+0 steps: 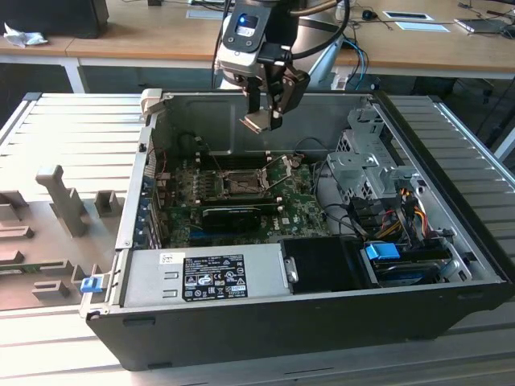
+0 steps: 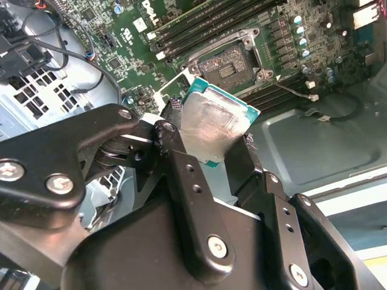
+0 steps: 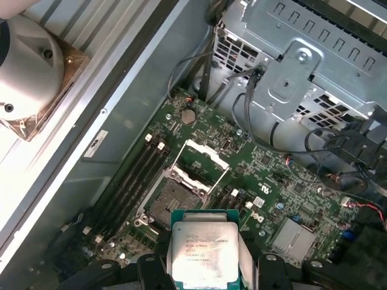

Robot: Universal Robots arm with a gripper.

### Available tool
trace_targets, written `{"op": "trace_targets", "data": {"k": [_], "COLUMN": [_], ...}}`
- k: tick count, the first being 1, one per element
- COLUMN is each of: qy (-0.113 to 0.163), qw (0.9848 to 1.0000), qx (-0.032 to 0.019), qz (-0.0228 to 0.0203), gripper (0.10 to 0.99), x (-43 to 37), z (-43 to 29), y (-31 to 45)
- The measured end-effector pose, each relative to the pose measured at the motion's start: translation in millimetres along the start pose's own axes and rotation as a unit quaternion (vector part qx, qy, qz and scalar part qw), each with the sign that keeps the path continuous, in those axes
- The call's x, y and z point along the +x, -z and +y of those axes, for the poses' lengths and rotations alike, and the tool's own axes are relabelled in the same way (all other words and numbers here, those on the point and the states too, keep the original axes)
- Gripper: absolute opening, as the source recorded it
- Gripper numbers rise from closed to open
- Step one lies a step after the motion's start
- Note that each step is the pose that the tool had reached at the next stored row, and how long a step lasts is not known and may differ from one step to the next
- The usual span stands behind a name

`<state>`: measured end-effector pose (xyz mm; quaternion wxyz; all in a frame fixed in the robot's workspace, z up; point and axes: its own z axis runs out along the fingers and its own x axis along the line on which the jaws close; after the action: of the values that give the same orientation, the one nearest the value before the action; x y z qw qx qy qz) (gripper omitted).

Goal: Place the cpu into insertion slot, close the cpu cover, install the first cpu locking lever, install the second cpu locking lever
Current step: 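Place the cpu into insertion slot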

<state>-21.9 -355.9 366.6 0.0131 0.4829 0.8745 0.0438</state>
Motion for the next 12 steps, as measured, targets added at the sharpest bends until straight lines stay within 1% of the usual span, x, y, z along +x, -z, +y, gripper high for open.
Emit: {"op": "trace_targets", "data": {"k": [6,12], "qy": [-0.019,-0.051], "qw": [0.9998,0.9987], "qx": [-0.0004,-0.0010], "qz": [-0.0017,-0.0046], "gripper": [0.525,0.525], "x": [0.0,0.0], "z": [0.0,-0.1], "y": [-0.3,-0.8]}}
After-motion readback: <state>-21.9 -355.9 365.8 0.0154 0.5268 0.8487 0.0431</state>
